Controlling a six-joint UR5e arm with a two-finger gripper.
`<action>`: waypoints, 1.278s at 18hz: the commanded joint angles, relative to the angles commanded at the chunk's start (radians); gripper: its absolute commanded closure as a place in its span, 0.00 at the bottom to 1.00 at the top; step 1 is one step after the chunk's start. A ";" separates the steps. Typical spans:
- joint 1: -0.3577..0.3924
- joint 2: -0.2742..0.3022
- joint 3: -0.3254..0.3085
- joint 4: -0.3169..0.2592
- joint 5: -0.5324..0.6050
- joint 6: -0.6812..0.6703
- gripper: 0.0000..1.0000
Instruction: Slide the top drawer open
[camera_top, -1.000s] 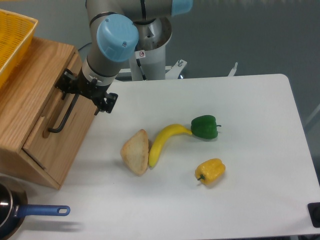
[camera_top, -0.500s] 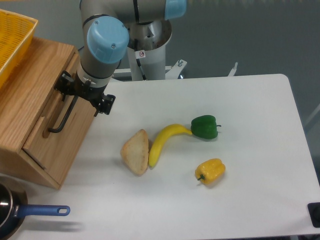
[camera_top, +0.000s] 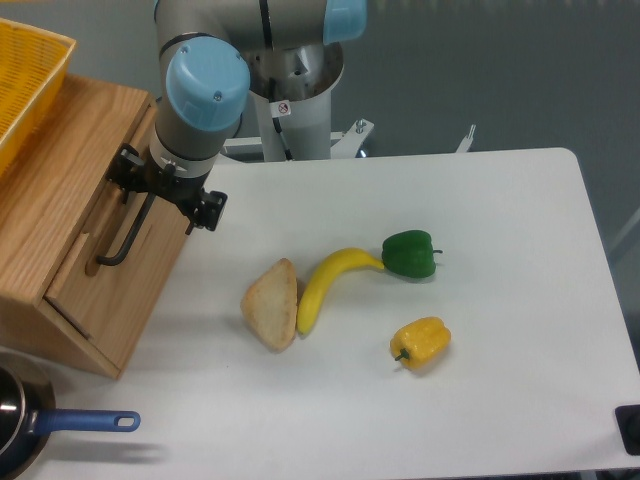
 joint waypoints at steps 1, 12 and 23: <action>0.000 0.000 -0.005 0.008 0.005 0.000 0.00; 0.000 -0.009 -0.017 0.028 0.041 0.005 0.00; 0.000 -0.018 -0.020 0.063 0.084 0.015 0.00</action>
